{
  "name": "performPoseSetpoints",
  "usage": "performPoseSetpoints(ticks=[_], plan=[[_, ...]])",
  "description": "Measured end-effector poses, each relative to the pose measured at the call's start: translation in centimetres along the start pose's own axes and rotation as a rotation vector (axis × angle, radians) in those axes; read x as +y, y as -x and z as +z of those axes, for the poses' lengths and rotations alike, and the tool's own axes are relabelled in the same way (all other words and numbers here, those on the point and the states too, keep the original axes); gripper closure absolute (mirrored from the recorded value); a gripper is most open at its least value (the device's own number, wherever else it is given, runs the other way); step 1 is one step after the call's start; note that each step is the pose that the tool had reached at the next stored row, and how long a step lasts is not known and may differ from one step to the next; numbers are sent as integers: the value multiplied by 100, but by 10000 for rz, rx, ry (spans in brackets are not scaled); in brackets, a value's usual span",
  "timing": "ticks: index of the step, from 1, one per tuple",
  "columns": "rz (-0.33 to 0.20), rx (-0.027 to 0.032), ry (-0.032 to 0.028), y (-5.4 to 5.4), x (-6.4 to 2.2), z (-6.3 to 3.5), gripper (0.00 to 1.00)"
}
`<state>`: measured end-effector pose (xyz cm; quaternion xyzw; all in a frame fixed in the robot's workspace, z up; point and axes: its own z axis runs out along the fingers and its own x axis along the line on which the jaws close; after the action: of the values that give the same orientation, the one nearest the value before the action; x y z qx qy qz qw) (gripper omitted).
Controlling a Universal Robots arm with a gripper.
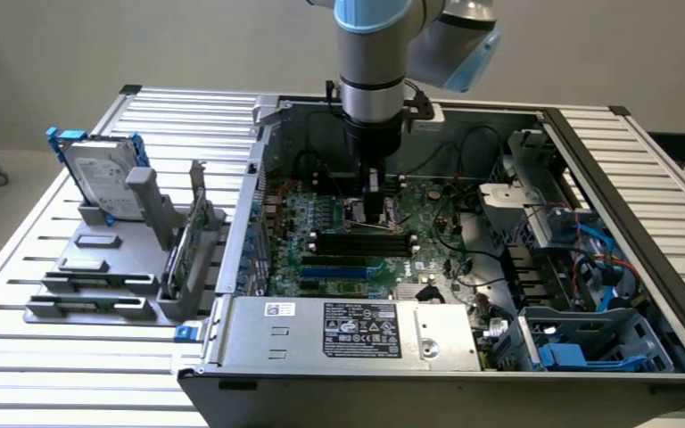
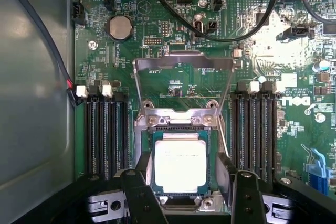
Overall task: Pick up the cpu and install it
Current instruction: 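Place the cpu into insertion slot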
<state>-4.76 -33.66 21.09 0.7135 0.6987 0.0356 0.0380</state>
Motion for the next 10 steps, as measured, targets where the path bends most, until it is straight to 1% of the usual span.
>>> performPoseSetpoints(ticks=[2,6,8,9,10], plan=[[2,18,-1,1,-8,-44,40],[9,78,-2,3,-47,-123,38],[13,122,-3,8,-75,-152,27],[15,147,-4,9,-92,-161,27],[18,171,-3,10,-106,-165,21]])
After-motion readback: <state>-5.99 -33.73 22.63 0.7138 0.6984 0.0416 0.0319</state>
